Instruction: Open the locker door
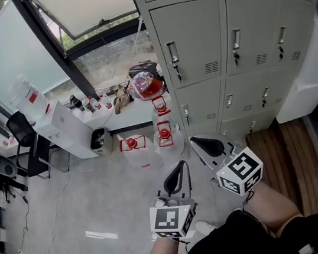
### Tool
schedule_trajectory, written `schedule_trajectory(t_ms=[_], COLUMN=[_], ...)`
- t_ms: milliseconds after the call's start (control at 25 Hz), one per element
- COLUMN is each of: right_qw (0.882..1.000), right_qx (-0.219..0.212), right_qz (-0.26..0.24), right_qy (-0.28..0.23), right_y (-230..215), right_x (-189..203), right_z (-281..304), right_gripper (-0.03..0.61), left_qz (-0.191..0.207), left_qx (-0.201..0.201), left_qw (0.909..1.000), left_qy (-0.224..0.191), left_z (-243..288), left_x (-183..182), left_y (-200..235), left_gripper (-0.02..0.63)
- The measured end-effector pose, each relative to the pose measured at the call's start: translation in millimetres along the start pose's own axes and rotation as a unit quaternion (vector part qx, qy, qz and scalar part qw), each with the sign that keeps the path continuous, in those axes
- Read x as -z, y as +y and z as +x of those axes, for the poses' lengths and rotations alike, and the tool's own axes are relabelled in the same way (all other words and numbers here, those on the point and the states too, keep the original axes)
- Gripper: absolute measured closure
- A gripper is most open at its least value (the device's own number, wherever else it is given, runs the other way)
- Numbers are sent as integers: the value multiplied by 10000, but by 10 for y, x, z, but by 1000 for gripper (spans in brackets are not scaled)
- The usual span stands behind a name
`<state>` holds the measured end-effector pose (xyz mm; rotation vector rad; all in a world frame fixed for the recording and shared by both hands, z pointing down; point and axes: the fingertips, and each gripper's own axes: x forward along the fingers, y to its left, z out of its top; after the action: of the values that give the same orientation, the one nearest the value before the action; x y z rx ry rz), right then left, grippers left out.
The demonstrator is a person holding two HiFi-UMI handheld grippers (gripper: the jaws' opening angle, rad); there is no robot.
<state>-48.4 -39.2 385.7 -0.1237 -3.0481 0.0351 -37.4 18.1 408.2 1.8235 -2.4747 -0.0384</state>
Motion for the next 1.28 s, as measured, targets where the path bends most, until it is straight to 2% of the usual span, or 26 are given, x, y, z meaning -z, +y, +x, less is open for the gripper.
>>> schedule_trajectory(t_ms=[320, 600, 920, 1080, 1280], right_qw=[9998, 9993, 9963, 9954, 9921], right_qx=[153, 340, 833, 939, 1241], right_qz=[-127, -46, 6, 107, -91], right_qy=[1, -118, -224, -181, -128], right_y=[-293, -886, -1772, -2099, -2415], right_x=[-88, -212, -388, -381, -389], right_z=[297, 762, 1445, 1744, 2020], right_gripper=[525, 525, 525, 488, 407], left_qz=[-61, -1, 27, 8, -25], left_qx=[-53, -178, -190, -222, -280], left_qw=[10000, 9998, 9998, 9997, 9995], left_qy=[27, 118, 99, 117, 133], left_z=[41, 319, 901, 1174, 1473], left_x=[40, 57, -17, -19, -6], left_y=[141, 363, 644, 818, 1023], left_gripper=[597, 597, 597, 597, 597])
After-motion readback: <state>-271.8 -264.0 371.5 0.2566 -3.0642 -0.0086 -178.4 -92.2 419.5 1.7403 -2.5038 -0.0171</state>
